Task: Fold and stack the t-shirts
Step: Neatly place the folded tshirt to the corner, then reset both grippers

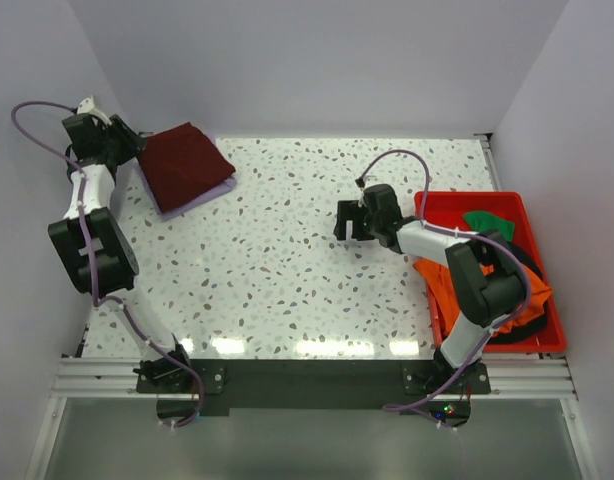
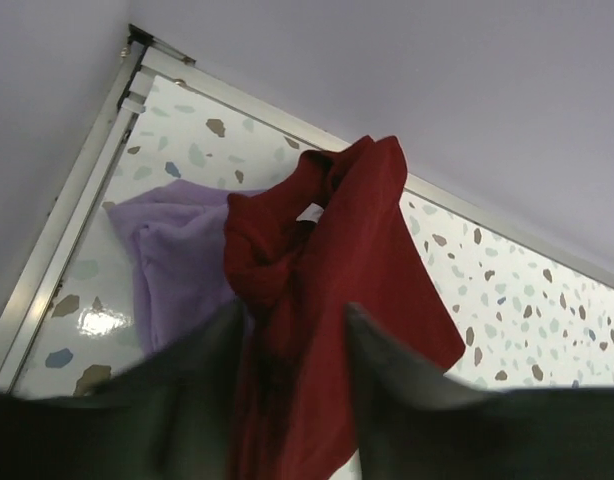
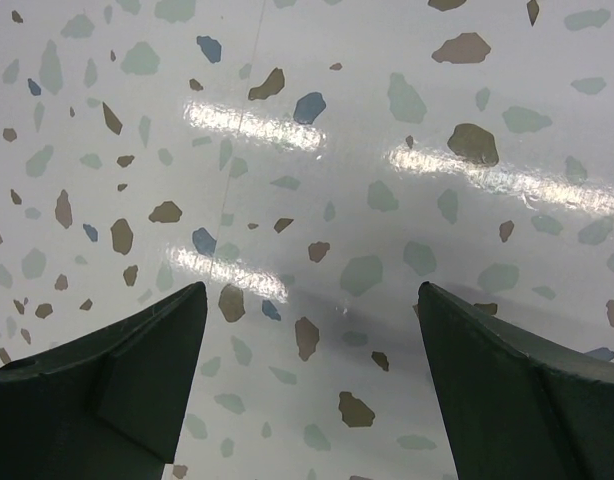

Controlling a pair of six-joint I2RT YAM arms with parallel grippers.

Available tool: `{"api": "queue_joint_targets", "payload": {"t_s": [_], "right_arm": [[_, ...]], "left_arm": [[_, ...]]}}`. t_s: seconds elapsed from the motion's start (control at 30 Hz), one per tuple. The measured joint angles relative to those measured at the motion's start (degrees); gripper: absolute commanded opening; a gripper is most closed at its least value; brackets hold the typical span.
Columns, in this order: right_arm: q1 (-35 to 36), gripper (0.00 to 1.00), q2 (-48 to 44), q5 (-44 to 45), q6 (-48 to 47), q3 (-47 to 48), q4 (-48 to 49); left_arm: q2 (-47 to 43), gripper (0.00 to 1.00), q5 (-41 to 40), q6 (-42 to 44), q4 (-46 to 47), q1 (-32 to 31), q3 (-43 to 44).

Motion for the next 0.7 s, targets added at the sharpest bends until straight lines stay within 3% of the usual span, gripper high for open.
{"api": "queue_joint_targets", "payload": {"t_s": [0.03, 0.07, 0.17, 0.43, 0.57, 0.7], "right_arm": [[0.00, 0.90, -0.13, -0.09, 0.00, -0.15, 0.07], [0.00, 0.90, -0.37, -0.15, 0.00, -0.35, 0.04], [0.00, 0.90, -1.25, -0.26, -0.02, -0.68, -0.07], [0.00, 0.91, -6.34, -0.13, -0.02, -2.16, -0.13], [0.00, 0.91, -10.01, 0.39, -0.04, -3.65, -0.13], [0.00, 0.91, -13.88, 2.01, -0.02, -5.79, -0.13]], "left_arm": [[0.00, 0.69, -1.01, 0.20, -0.24, 0.07, 0.02], [0.00, 0.86, -1.97, 0.28, -0.59, 0.13, 0.07], [0.00, 1.00, -5.68, 1.03, -1.46, 0.11, 0.07], [-3.67, 1.00, -16.90, 2.91, -2.75, -4.48, -2.91], [-11.76, 1.00, -23.41, 3.82, 0.57, -12.33, -11.58], [-22.21, 1.00, -28.89, 4.11, 8.35, -22.67, -25.53]]}}
